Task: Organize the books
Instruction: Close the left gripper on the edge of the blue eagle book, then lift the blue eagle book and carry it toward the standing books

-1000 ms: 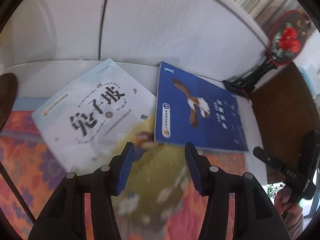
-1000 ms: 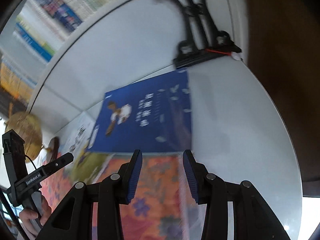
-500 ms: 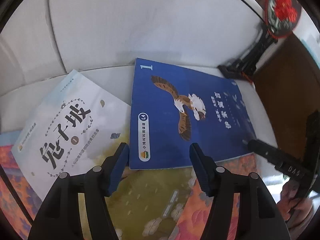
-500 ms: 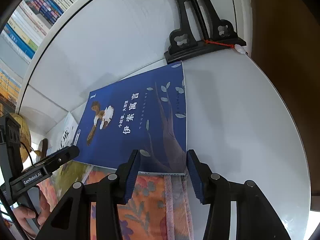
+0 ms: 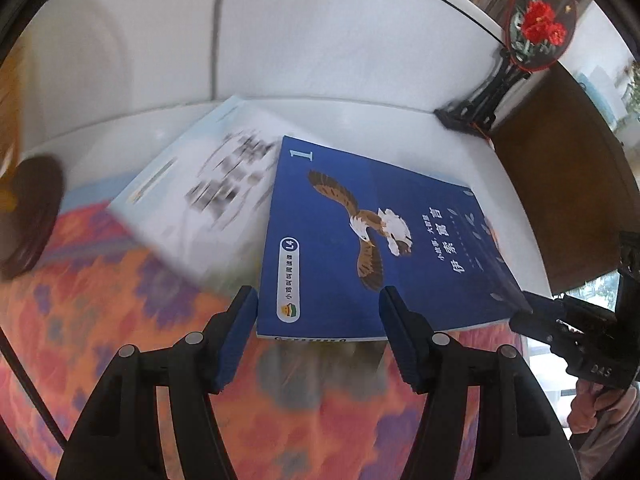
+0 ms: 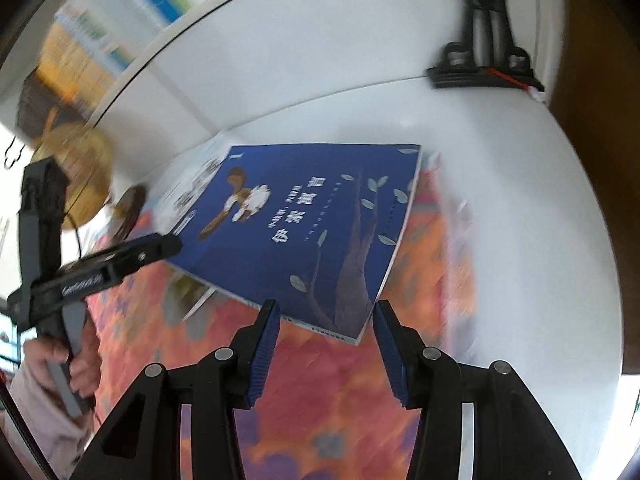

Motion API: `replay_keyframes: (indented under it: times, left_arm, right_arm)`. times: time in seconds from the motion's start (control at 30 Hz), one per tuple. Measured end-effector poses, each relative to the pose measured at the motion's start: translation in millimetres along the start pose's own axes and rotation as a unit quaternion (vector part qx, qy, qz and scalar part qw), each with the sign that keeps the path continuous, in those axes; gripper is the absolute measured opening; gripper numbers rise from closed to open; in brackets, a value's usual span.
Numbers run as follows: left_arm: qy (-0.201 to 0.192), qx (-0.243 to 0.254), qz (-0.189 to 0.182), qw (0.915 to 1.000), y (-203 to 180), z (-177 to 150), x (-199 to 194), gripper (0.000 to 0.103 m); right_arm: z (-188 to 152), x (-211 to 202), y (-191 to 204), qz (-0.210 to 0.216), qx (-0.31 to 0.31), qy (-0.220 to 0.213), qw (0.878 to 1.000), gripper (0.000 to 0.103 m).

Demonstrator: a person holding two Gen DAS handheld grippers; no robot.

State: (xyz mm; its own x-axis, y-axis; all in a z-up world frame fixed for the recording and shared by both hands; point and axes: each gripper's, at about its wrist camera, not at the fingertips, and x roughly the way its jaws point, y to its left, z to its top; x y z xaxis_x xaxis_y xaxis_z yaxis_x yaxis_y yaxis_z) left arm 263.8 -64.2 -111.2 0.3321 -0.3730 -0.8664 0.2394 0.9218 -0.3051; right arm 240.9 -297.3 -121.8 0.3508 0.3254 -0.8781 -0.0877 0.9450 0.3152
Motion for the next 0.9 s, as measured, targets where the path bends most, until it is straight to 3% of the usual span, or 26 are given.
replay_keyframes:
  times: [0.3, 0.47, 0.6, 0.67, 0.77, 0.9]
  left_arm:
    - [0.035, -0.067, -0.022, 0.9969, 71, -109, -58, 0.059]
    - [0.042, -0.100, 0.002, 0.9941, 119, -163, -94, 0.059]
    - [0.045, -0.108, 0.032, 0.9927, 144, -180, -111, 0.059]
    - [0.045, -0.117, 0.032, 0.9916, 154, -186, -121, 0.059]
    - [0.045, -0.143, -0.006, 0.9887, 162, -195, -134, 0.059]
    - [0.040, -0.136, 0.016, 0.9898, 151, -202, -142, 0.059]
  right_arm:
    - [-133, 8, 97, 0.050, -0.004, 0.089, 0.995, 0.048]
    - [-215, 23, 168, 0.103, 0.005, 0.143, 0.984, 0.048]
    - [-259, 41, 221, 0.139, 0.003, 0.178, 0.974, 0.048]
    - [-269, 44, 238, 0.139, -0.005, 0.182, 0.973, 0.048]
    - [-262, 30, 238, 0.165, 0.004, 0.164, 0.973, 0.047]
    - [-226, 8, 225, 0.149, -0.033, 0.131, 0.980, 0.048]
